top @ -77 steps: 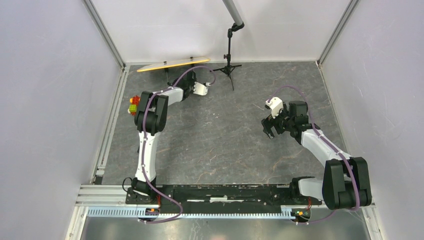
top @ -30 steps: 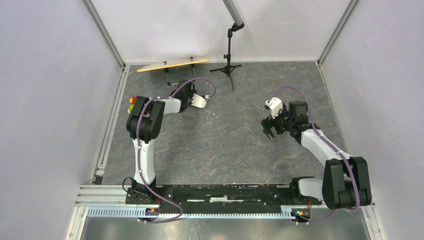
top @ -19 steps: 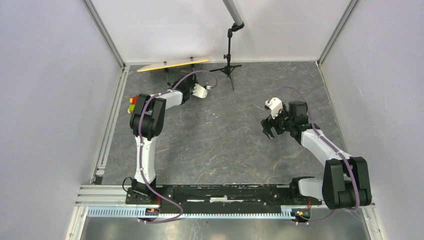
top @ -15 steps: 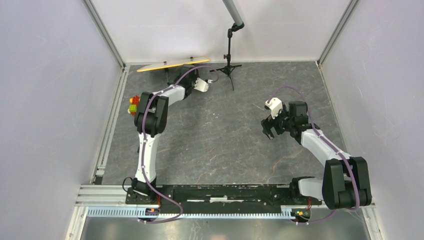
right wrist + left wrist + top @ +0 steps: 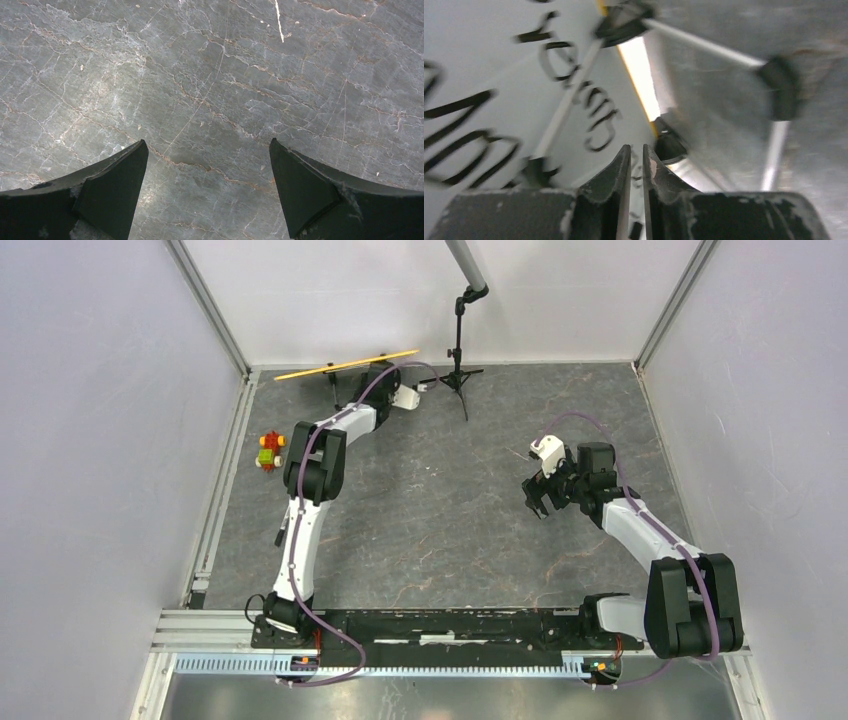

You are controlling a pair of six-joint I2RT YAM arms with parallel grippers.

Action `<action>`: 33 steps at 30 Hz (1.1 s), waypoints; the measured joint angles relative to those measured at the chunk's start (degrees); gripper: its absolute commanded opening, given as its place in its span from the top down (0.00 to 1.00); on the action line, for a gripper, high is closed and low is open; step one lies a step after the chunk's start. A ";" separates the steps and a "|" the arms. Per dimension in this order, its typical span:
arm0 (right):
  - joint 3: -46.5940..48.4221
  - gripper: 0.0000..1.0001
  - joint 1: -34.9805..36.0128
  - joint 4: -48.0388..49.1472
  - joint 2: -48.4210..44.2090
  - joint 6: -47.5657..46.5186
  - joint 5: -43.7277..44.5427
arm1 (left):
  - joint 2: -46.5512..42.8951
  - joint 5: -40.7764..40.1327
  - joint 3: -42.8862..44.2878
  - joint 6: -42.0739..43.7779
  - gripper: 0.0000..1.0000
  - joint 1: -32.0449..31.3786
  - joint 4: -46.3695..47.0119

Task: Write a sentence on the whiteboard
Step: Move the whiteboard to the center of the board.

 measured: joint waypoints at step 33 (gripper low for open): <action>0.00 0.03 0.00 -0.31 1.09 -0.02 -0.26 | 10.78 5.62 -1.18 -2.38 0.98 3.89 25.59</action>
